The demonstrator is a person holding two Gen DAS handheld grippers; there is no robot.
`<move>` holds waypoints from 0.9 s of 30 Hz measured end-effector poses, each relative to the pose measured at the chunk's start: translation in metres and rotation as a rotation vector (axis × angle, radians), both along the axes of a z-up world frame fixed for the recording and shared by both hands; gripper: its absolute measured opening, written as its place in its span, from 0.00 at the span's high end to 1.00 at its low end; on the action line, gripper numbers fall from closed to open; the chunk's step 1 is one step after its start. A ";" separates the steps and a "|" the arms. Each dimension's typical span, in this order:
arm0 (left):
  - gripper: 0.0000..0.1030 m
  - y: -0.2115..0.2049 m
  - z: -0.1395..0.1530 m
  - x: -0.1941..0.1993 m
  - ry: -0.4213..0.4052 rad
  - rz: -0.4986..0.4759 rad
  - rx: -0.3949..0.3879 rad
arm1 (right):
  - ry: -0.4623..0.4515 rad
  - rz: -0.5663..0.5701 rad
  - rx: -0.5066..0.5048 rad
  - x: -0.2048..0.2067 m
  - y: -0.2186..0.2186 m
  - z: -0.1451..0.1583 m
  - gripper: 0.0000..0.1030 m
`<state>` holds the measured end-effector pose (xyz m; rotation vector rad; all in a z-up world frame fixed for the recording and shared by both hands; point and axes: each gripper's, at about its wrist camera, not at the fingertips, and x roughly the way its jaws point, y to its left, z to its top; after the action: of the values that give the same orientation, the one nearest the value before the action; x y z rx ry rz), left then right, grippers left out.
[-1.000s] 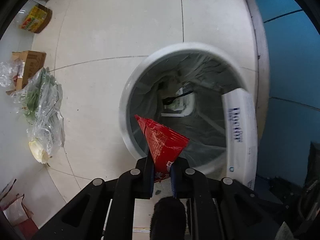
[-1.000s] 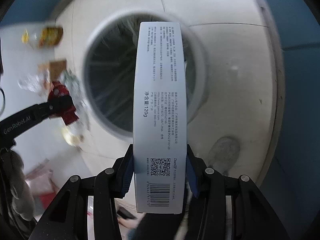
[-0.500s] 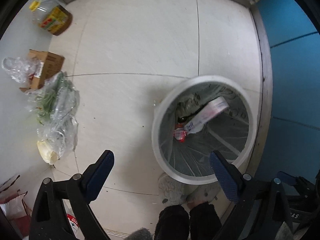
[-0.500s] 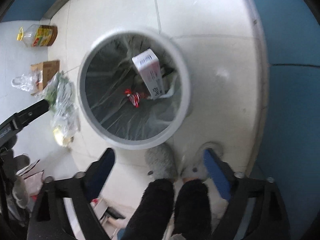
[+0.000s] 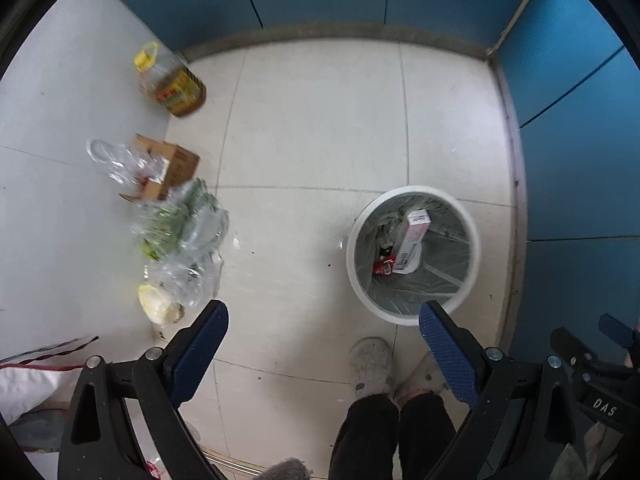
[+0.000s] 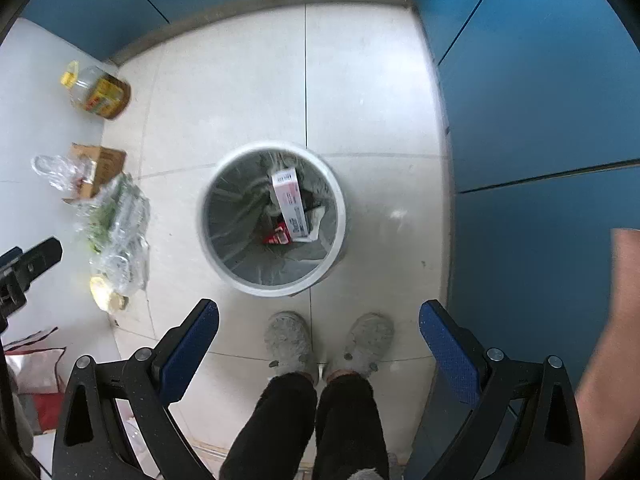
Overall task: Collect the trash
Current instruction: 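Raise both tools back up toward the counter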
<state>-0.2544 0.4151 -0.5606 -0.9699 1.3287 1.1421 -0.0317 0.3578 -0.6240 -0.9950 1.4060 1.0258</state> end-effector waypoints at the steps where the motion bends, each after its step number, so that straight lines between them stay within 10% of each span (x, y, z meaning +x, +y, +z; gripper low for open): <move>1: 0.05 -0.005 0.017 0.000 -0.006 -0.001 0.011 | 0.000 -0.005 0.023 0.001 -0.004 0.025 0.02; 17: 0.05 -0.065 0.235 0.026 -0.085 -0.137 0.159 | 0.030 -0.085 0.266 0.002 -0.071 0.303 0.02; 27: 0.00 -0.075 0.341 0.096 -0.191 -0.266 0.362 | 0.084 -0.398 0.569 0.079 -0.145 0.420 0.02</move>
<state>-0.1588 0.3401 -0.2194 -0.6007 1.0170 1.0121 0.0469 0.2126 -0.2044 -0.2469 1.2090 1.0815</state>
